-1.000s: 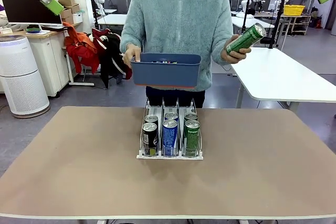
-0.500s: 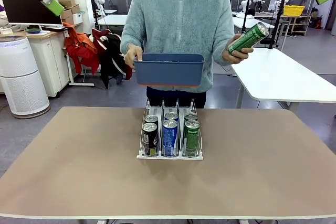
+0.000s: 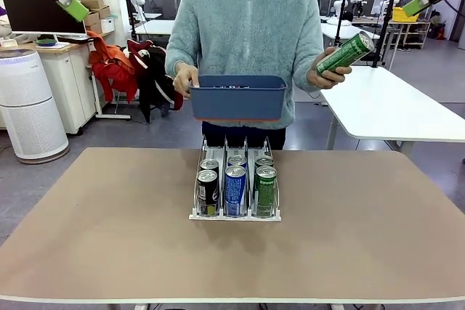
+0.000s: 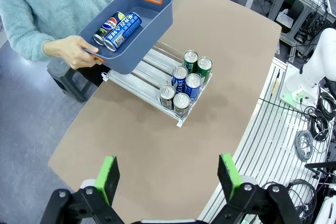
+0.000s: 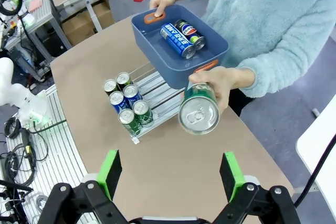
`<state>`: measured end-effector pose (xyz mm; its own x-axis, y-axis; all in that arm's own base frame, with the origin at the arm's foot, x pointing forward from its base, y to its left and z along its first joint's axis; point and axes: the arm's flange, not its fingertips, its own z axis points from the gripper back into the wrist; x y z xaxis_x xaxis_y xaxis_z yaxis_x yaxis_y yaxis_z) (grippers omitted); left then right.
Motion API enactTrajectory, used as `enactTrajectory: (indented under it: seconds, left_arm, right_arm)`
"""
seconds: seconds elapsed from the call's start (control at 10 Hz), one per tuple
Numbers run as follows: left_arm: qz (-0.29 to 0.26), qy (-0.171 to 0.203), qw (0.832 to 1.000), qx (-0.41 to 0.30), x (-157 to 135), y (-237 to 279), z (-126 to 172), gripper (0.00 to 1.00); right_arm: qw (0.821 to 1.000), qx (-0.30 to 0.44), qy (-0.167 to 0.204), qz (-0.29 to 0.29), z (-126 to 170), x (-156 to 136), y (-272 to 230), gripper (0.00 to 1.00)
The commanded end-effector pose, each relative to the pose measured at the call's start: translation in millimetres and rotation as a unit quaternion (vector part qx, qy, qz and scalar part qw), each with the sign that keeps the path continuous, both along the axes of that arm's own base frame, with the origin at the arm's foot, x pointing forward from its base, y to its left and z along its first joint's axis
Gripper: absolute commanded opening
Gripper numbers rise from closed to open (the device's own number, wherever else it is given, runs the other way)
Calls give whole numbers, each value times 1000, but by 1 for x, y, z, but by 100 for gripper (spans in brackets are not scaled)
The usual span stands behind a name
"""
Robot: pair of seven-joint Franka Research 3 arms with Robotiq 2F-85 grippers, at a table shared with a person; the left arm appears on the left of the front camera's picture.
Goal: Fill the beverage cans into the dispenser.
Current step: Pick up the Sprite handed by the human.
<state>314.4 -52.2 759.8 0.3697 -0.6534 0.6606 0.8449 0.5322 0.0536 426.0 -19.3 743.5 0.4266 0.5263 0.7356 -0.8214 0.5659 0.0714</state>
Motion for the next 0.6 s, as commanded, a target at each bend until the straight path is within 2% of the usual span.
enactTrajectory:
  seconds: [0.0,0.2,0.5]
  left_arm:
    - [1,1,1000,5,0,1,-1,100]
    - [1,1,1000,5,0,1,-1,100]
    - [1,1,1000,5,0,1,-1,100]
  right_arm:
    - [1000,-7,13,-7,-3,12,5,100]
    - [999,-28,-4,-30,-17,31,13,100]
    - [998,-34,6,-44,-34,39,24,100]
